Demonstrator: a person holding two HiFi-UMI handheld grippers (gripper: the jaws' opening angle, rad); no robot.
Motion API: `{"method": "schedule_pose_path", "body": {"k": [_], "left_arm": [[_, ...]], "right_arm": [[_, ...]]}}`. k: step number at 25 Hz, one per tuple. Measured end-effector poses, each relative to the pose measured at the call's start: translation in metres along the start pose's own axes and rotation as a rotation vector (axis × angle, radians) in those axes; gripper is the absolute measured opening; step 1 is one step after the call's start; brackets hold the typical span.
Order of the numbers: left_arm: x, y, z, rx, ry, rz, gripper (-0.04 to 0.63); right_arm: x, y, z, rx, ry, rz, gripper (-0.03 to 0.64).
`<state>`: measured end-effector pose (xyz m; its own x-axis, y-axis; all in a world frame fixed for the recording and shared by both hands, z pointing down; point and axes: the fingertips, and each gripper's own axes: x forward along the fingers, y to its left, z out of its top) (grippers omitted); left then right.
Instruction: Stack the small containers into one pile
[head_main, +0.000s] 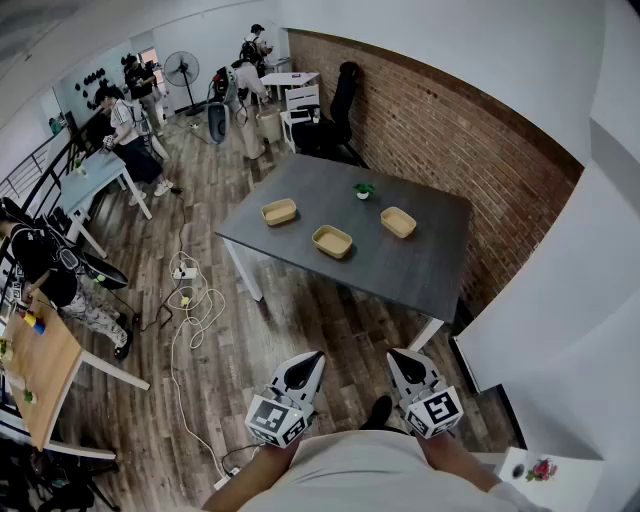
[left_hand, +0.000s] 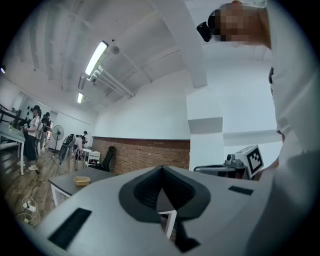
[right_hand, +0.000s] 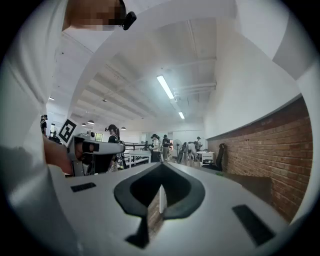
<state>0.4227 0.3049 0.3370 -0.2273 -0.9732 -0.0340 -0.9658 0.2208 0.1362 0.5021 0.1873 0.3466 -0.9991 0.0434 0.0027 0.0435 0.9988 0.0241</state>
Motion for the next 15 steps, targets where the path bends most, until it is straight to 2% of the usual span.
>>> {"method": "schedule_pose_path", "body": {"k": [15], "left_arm": [[0.030, 0.006, -0.009, -0.009, 0.024, 0.007, 0.011]], "right_arm": [[0.008, -0.026, -0.007, -0.002, 0.004, -0.007, 0.003]]}}
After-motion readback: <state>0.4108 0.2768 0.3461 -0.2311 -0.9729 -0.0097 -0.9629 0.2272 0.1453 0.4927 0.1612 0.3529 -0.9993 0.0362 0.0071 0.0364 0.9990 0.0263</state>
